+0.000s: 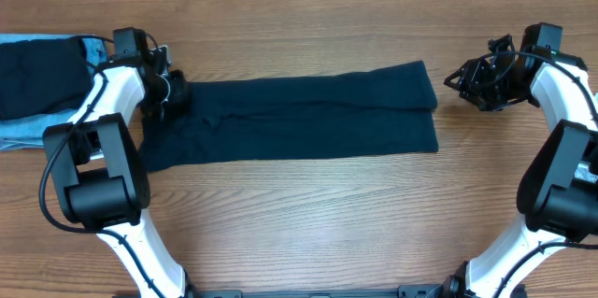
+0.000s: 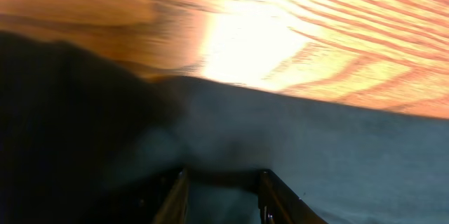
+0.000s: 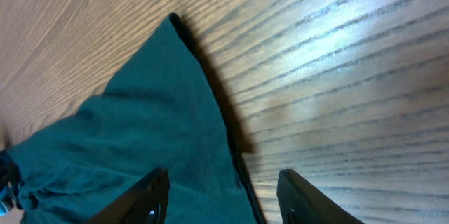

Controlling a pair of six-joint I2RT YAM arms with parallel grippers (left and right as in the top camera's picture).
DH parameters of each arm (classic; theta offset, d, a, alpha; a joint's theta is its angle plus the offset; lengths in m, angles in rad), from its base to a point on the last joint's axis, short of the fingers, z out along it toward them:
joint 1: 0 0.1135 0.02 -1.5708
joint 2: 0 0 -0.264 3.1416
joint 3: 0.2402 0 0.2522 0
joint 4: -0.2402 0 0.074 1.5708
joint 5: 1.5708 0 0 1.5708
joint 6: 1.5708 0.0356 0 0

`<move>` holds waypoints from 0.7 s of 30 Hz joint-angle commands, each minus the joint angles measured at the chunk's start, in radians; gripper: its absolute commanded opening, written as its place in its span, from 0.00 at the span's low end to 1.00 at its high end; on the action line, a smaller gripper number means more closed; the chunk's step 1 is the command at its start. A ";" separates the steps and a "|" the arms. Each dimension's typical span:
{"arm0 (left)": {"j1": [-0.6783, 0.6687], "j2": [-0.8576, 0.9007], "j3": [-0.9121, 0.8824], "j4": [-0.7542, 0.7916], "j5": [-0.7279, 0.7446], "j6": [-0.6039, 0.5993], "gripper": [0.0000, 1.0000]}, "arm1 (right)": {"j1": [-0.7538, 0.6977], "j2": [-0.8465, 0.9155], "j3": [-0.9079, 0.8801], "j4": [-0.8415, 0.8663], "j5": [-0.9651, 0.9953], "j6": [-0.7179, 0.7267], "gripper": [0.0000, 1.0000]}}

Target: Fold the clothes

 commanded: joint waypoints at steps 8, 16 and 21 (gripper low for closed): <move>-0.018 0.020 0.018 -0.017 0.095 0.015 0.42 | 0.152 0.001 0.013 0.013 0.048 -0.029 0.23; -0.018 0.020 0.018 -0.024 0.091 0.010 0.38 | 0.279 0.053 0.010 0.092 0.236 0.106 0.22; -0.018 0.020 0.018 -0.001 0.083 0.000 0.37 | 0.283 0.122 -0.002 0.091 0.241 0.109 0.22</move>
